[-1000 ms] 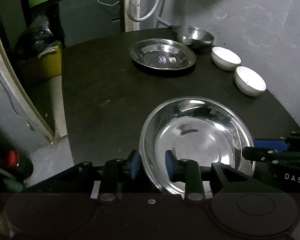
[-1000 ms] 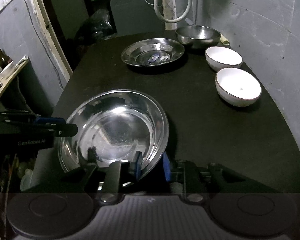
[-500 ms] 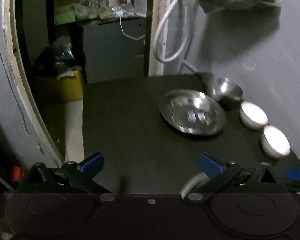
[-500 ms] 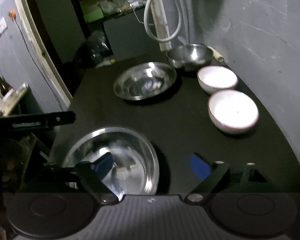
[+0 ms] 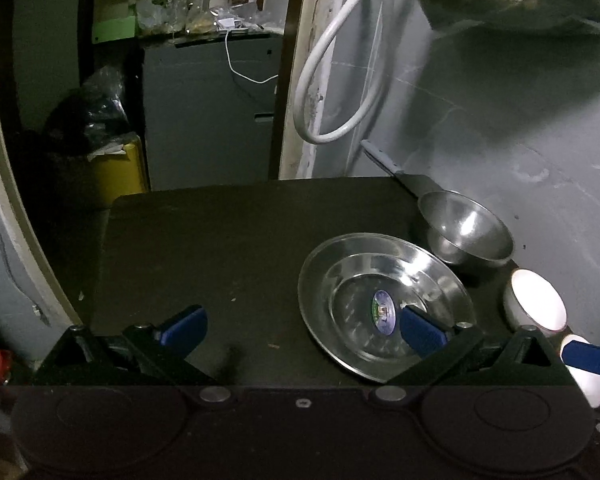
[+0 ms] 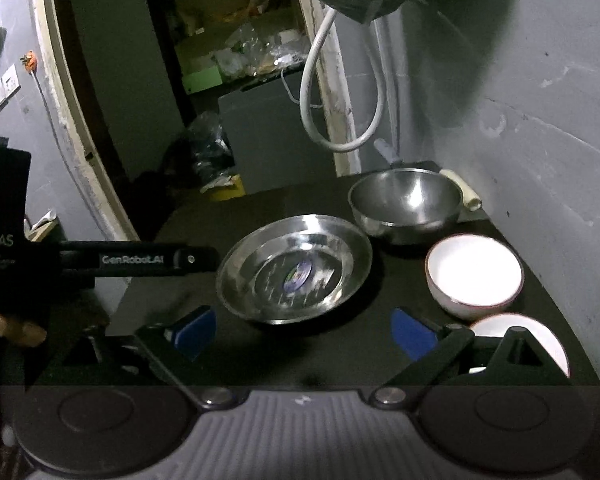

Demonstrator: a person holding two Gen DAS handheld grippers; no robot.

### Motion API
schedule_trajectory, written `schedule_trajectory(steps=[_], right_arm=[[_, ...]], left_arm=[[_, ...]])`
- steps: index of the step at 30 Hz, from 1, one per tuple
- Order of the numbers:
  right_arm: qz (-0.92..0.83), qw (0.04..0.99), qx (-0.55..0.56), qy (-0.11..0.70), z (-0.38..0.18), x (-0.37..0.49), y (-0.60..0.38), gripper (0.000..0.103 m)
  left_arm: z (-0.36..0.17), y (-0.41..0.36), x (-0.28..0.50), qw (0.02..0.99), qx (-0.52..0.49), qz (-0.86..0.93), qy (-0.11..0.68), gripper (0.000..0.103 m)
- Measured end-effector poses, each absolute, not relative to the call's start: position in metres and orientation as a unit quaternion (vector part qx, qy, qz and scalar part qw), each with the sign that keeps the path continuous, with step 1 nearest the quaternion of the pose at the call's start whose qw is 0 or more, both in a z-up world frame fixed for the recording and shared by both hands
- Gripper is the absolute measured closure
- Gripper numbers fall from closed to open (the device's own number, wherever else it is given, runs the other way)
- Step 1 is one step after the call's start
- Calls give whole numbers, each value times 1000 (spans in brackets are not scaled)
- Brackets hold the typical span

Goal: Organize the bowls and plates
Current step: 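Grasp the rim of the blue-stickered steel plate with both tools, then lift the stickered plate with both tools over the large steel plate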

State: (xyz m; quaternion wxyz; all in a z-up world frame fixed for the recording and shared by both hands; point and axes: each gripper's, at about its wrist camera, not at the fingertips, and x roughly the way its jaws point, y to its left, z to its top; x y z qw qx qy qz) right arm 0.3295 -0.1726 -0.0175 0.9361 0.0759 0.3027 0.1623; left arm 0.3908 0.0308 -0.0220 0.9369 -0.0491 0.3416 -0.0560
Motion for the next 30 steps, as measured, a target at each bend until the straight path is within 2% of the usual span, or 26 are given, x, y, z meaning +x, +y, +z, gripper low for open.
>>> schedule_trajectory(steps=[4,12,14,17,20,21,22,23,30], right_arm=[[146,941,95,289,-32,341,-172,9],[122,934,119,313,-56,368,-169,32],[125,931,117,321,-57,371,-167,41],[128,925,107,341,-61,375,-163,47],[135,920,110,350,-64,378,-162,51],[138,919,111,351,-65,379,-163,52],[139,919,112,351,-65,379,-162,57],[140,920,111,350,-65,379,-162,63],[142,918,121,351,-60,376,-166,69]], left_arm=[[-36,33,403,932,-65,-70,349,2],[-50,37,412,927,-82,-78,358,35],[-51,37,413,926,-85,-85,359,43],[-54,37,416,921,-89,-95,368,58],[-56,38,418,917,-96,-106,373,69],[-57,38,418,916,-96,-107,376,76],[-59,37,419,915,-94,-104,379,80],[-59,37,418,914,-93,-103,381,80],[-58,39,407,915,-92,-115,377,81]])
